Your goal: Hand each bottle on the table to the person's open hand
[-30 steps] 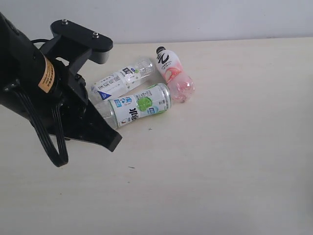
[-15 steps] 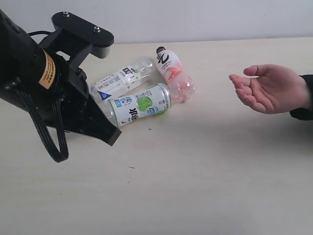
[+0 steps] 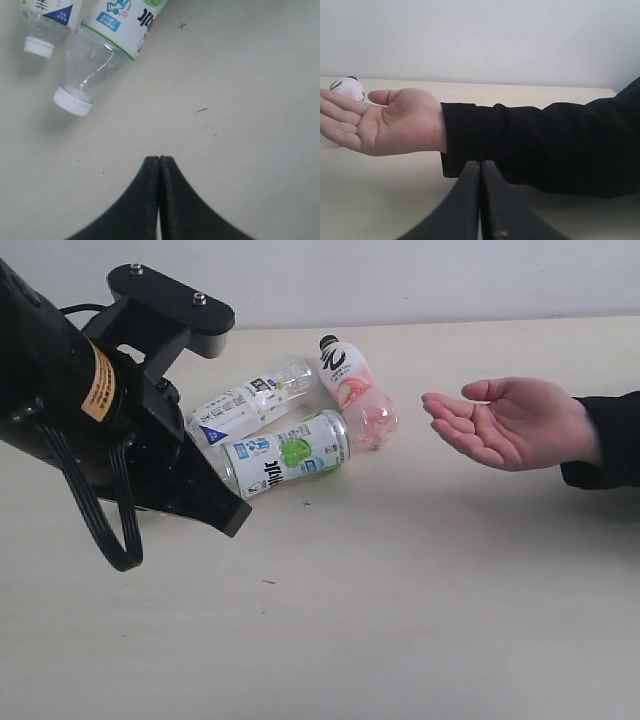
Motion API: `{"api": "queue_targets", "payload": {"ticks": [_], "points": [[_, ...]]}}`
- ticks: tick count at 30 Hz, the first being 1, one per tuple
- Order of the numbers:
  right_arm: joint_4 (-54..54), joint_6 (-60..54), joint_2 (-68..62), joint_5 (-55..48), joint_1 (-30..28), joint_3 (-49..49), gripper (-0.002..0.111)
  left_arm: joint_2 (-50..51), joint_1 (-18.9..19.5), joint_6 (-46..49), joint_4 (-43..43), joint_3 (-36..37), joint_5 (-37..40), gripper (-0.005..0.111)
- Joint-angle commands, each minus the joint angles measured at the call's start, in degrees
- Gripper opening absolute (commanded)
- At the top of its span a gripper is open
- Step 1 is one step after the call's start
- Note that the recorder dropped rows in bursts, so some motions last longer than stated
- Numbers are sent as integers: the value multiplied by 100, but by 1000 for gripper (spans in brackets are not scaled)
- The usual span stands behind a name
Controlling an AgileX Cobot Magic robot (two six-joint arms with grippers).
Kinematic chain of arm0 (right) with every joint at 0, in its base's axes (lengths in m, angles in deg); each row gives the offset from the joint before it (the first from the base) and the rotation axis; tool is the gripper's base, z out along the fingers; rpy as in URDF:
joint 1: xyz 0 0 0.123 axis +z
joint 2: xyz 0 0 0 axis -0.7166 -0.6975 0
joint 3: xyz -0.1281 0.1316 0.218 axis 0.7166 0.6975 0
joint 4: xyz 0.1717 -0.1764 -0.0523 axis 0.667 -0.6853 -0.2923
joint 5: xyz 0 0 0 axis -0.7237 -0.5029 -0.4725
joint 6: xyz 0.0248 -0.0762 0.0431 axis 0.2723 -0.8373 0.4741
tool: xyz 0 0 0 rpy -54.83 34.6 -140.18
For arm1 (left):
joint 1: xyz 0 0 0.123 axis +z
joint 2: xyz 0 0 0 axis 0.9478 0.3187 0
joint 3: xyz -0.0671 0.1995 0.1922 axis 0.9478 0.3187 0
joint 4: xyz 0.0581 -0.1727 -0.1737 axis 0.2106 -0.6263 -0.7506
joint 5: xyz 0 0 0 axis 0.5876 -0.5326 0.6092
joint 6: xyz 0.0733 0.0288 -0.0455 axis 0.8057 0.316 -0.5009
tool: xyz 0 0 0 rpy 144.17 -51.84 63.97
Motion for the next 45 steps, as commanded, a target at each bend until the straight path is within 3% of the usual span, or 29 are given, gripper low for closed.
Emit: {"api": "queue_targets", "payload": {"ticks": [1, 45], "points": [[-10, 13, 21, 54, 16, 27, 0, -51, 6, 11, -51, 20, -29, 0], [-10, 13, 21, 54, 16, 27, 0, -51, 6, 11, 26, 20, -331, 0]]}}
